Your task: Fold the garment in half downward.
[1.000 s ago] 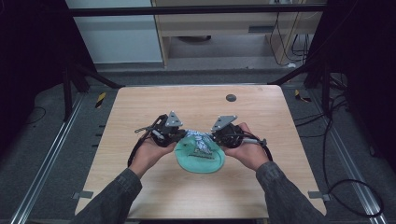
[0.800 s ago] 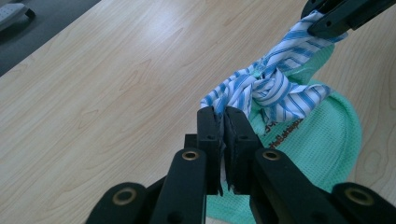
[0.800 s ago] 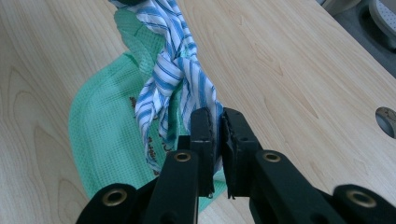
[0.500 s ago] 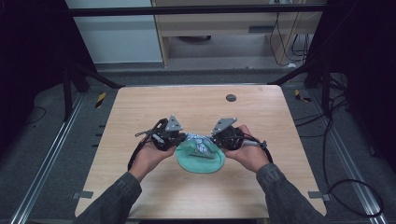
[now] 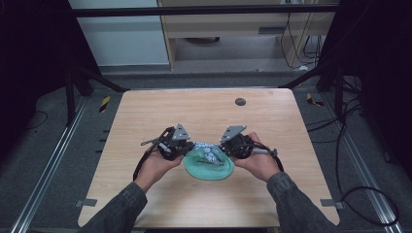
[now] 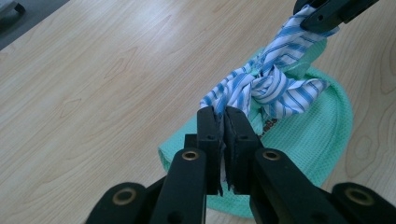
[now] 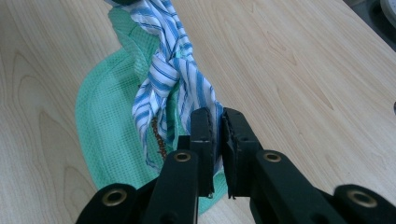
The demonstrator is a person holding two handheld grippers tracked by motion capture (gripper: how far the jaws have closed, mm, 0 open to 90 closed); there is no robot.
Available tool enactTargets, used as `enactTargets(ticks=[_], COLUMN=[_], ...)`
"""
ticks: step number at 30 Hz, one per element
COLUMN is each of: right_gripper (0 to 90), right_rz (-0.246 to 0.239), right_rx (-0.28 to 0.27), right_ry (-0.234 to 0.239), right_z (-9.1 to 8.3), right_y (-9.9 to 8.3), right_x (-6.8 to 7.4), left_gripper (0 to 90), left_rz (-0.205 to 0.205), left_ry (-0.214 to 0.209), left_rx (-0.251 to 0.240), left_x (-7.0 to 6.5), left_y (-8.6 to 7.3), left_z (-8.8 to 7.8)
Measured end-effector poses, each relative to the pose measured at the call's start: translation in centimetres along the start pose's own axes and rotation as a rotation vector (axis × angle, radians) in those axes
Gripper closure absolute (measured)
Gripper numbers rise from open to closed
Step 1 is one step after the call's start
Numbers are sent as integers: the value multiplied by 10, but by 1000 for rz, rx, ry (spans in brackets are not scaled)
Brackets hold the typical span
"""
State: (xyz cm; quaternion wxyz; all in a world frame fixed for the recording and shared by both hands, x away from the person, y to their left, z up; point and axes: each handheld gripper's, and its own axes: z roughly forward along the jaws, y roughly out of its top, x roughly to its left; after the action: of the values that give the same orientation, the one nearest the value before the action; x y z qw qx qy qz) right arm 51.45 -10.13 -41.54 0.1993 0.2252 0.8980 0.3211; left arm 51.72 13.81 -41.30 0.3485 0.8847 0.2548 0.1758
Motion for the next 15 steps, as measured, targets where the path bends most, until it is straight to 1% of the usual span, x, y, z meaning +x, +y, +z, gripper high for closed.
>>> enactTargets(ticks=[5,15], right_gripper=[831,829], right_rz=[7,1], right_rx=[-1,7], right_ry=[2,13], right_z=[0,3], right_y=[-3,-10], right_x=[2,7], left_gripper=[859,857], left_rz=[-3,-7], left_ry=[-3,-12], left_rx=[-1,2], left_x=[-3,-9], left_y=[-3,-10], left_z=[1,4])
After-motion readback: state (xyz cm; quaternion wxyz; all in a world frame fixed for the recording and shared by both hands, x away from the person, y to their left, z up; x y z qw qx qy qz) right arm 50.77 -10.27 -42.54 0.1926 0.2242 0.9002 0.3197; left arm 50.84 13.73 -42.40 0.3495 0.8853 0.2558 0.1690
